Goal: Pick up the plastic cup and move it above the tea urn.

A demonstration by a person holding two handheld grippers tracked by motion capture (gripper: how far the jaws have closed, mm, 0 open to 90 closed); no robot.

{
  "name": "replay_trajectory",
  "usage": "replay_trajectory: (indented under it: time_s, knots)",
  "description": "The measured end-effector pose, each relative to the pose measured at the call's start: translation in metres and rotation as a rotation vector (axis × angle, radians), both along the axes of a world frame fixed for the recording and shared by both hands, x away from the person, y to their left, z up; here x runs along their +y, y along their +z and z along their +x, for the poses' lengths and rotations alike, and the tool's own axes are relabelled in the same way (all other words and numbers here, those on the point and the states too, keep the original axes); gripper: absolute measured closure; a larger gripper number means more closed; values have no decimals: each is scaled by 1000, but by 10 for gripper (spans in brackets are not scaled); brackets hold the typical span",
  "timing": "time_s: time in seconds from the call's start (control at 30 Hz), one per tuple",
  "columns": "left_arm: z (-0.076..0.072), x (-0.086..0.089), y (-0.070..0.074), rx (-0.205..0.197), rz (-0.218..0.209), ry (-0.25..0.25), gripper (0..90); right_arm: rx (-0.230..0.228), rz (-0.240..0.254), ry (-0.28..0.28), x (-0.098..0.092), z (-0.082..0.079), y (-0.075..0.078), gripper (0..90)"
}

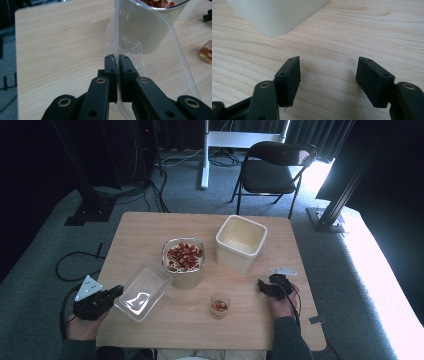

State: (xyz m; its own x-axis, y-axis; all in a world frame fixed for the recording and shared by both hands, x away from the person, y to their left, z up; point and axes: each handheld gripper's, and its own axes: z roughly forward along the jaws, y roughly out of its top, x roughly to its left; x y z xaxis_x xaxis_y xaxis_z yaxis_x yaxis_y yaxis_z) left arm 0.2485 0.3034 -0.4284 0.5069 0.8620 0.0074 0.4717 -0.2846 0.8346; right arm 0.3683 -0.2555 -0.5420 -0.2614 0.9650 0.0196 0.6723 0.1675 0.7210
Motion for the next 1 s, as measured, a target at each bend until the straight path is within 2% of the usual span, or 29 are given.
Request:
replay_trajectory:
  time_s: [0.2,0.27,0.3,0.33,0.37,0.4,0.47,0.57,0.73,0.83,1.0]
  knots:
    - [-1,-10,17,-47,-17,-51,875,-82,46,42,4,-11,23,495]
    - [3,-15,22,-59,-5,-49,874,-115,60,62,6,-14,33,519]
    - [3,-15,22,-59,-5,-49,874,-115,60,62,6,-14,33,519]
    - [5,-15,29,-74,-29,-55,874,-129,65,75,8,-16,39,527]
    - [5,-14,31,-75,-37,-58,874,-159,71,98,13,-20,51,533]
    - [5,-14,34,-79,-46,-64,874,-168,73,103,14,-21,54,536]
    - [6,-17,38,-83,-33,-68,875,-196,84,131,20,-24,66,536]
    - [5,-17,41,-82,-28,-72,877,-221,87,168,29,-25,81,536]
    - [2,-15,40,-83,-21,-63,878,-245,69,196,38,-25,92,537]
    - [-4,-10,44,-98,-48,-70,878,-265,67,214,43,-26,102,533]
    - [-6,-13,52,-122,-61,-88,878,-281,62,230,49,-25,111,531]
